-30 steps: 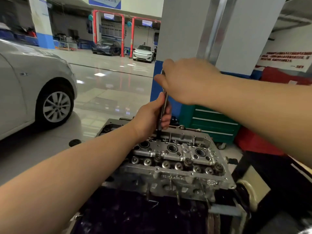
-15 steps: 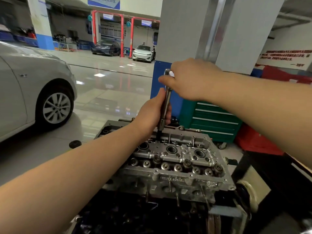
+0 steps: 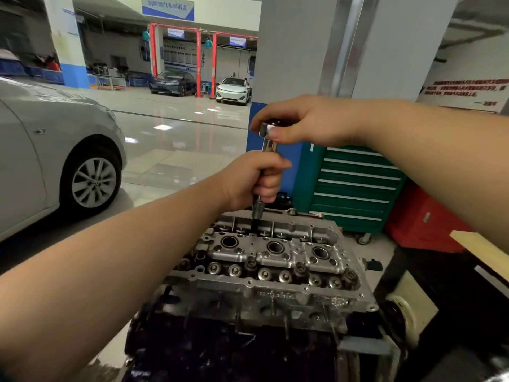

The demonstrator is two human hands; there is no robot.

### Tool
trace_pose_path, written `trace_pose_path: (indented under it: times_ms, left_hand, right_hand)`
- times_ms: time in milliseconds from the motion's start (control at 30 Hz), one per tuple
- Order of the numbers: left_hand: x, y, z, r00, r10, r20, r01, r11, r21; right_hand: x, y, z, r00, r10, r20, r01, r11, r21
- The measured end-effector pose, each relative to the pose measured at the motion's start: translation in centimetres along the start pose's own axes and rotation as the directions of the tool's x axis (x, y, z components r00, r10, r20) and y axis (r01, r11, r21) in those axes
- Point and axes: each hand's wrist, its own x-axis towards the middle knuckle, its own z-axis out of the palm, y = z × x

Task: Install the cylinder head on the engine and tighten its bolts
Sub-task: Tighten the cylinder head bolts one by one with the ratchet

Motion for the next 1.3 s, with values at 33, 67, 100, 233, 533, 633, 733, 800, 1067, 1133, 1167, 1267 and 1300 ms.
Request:
trace_pose_path:
  times_ms: [33,67,100,233,533,633,733,800,1067,1133,1167,1267,1300]
  left_hand:
    - [0.0,-0.1,0.1,0.999,0.007,-0.037,-0.006,1.000,0.013]
    - [0.0,-0.2,0.4,0.994,0.029,-0.107,-0.024,0.999,0.047]
    - [0.0,-0.4,0.7,0.977,0.067,-0.203,-0.047,0.994,0.103]
    - [-0.1,-0.7,1.9,0.868,0.190,-0.459,-0.051,0.953,0.298]
    - [0.8,-0.6,1.1,0.966,0.044,-0.255,-0.028,0.997,0.065]
    - [0.7,-0.3,-0.3,0.999,-0.046,0.001,0.046,0.999,0.025]
    - [0.8,-0.3,-0.5,0.998,-0.056,0.022,0.055,0.998,0.019]
    - [1.0,-0.4,-0.1,0.999,-0.046,-0.013,0.046,0.998,0.031]
    - [0.6,-1.6,2.5,0.777,0.231,-0.586,-0.044,0.948,0.315]
    - [1.0,-1.8,2.7,0.723,0.224,-0.654,0.004,0.945,0.328]
    - [1.2,-1.6,2.8,0.720,0.211,-0.661,0.043,0.937,0.346]
    - [1.0,-0.5,3.0,0.784,0.128,-0.607,0.067,0.955,0.288]
    - [0.9,-0.3,3.2,0.824,0.107,-0.557,0.032,0.972,0.234]
  right_hand:
    - [0.0,0.0,0.1,0.999,0.026,-0.035,-0.027,0.999,-0.037]
    - [0.2,0.1,0.2,0.996,0.055,-0.073,-0.062,0.994,-0.095]
    - [0.4,0.0,0.5,0.990,0.087,-0.114,-0.106,0.980,-0.170]
    - [1.3,-1.4,4.0,0.901,0.177,-0.396,-0.373,0.783,-0.498]
    - [0.2,0.7,1.6,0.990,-0.005,-0.140,-0.012,0.993,-0.117]
    - [0.2,1.5,1.8,0.992,-0.054,-0.113,0.032,0.982,-0.187]
    - [0.3,1.6,2.6,0.974,-0.038,-0.222,0.003,0.987,-0.158]
    - [0.3,1.9,3.1,0.960,-0.006,-0.281,-0.037,0.989,-0.145]
    - [1.7,-1.5,5.3,0.828,0.086,-0.555,-0.417,0.755,-0.505]
    - [2.3,-1.5,5.6,0.808,0.063,-0.586,-0.429,0.743,-0.513]
    - [2.5,-1.2,5.6,0.798,0.055,-0.601,-0.427,0.756,-0.497]
    - [2.9,0.4,5.1,0.822,0.079,-0.564,-0.310,0.893,-0.326]
    - [2.8,1.1,5.0,0.855,0.072,-0.514,-0.208,0.955,-0.211]
